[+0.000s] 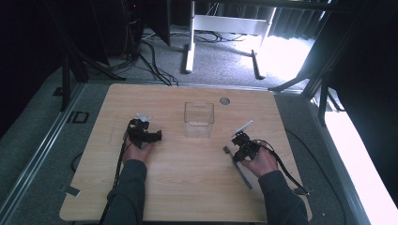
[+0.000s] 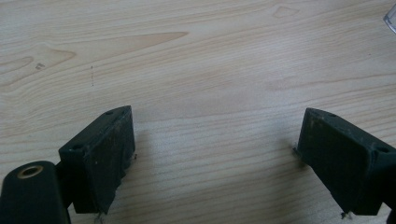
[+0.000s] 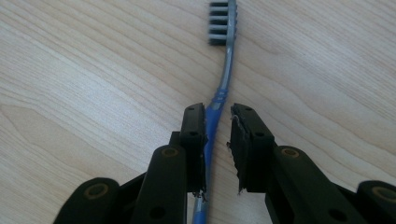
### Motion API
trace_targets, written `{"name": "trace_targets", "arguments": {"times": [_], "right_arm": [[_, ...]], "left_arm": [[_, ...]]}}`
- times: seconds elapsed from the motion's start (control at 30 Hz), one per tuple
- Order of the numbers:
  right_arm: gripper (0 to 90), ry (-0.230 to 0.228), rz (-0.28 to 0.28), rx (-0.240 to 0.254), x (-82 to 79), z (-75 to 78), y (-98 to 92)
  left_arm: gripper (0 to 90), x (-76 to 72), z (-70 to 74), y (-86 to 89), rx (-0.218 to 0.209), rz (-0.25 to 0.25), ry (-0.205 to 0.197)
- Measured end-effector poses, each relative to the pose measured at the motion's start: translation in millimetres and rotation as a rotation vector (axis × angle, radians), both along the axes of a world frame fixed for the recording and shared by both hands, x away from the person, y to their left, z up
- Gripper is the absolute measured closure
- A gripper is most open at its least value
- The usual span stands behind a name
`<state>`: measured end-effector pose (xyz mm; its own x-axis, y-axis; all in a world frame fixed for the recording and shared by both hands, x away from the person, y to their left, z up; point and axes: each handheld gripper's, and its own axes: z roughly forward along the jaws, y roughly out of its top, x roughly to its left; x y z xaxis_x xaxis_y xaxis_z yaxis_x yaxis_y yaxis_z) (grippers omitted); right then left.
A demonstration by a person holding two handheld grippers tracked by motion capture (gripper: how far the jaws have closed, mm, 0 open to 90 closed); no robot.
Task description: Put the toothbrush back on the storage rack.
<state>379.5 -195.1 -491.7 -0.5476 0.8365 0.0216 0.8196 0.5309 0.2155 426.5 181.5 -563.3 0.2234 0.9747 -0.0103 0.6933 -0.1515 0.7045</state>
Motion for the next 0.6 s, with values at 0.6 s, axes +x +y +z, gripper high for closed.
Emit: {"name": "trace_targets", "arguments": {"times": [0.6], "right_arm": [[74.1,0.022,0.007,-0.014,-0.2,-7.6,1.8]], "left_arm": [[11.4,0.0,0.0,0.0,0.0,0.0,0.0]]}}
